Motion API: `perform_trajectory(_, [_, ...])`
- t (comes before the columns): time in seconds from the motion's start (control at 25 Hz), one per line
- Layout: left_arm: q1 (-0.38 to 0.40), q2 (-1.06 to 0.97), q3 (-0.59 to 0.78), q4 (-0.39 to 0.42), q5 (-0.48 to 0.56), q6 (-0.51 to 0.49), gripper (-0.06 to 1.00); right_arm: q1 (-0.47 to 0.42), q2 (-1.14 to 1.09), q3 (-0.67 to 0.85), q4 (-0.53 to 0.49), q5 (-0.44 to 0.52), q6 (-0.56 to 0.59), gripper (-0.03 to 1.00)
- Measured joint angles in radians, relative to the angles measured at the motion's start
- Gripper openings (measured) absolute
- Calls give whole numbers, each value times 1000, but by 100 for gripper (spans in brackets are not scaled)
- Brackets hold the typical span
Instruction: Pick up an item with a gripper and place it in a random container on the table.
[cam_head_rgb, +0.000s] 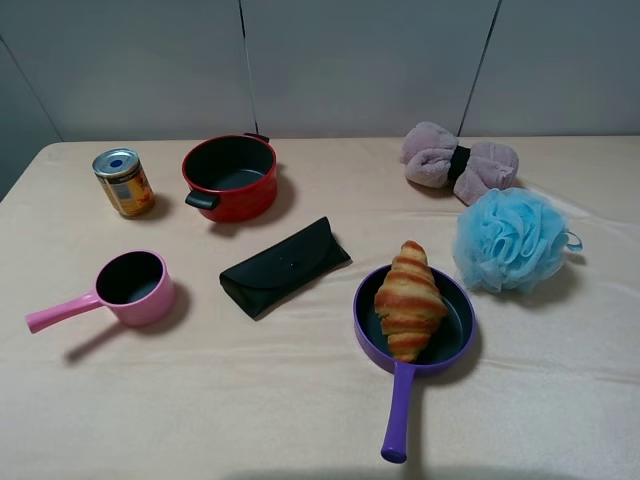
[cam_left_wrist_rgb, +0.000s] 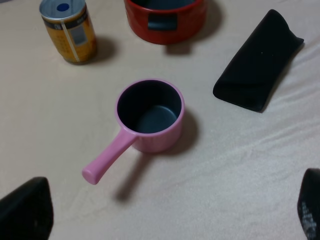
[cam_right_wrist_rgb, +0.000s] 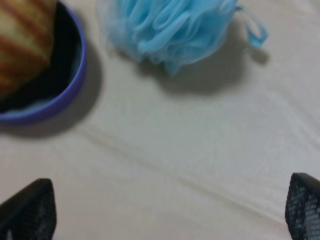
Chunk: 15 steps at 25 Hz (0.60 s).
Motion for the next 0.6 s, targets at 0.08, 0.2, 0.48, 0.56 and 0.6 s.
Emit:
perform_trajectory(0.08, [0, 0, 0, 0, 0, 0, 99, -39, -38, 0, 0, -4, 1, 69])
perform_trajectory(0.2, [0, 0, 0, 0, 0, 0, 99, -93, -91, 0, 0, -5, 1, 69])
perform_trajectory(0.48, [0, 0, 0, 0, 0, 0, 99, -219, -210, 4, 11, -18, -13, 69])
perform_trajectory(0.56, [0, 0, 0, 0, 0, 0, 99, -249, -241, 9, 21, -30, -28, 69])
perform_trajectory(0.6, [0, 0, 0, 0, 0, 0, 99, -264, -259, 17, 27, -41, -36, 69])
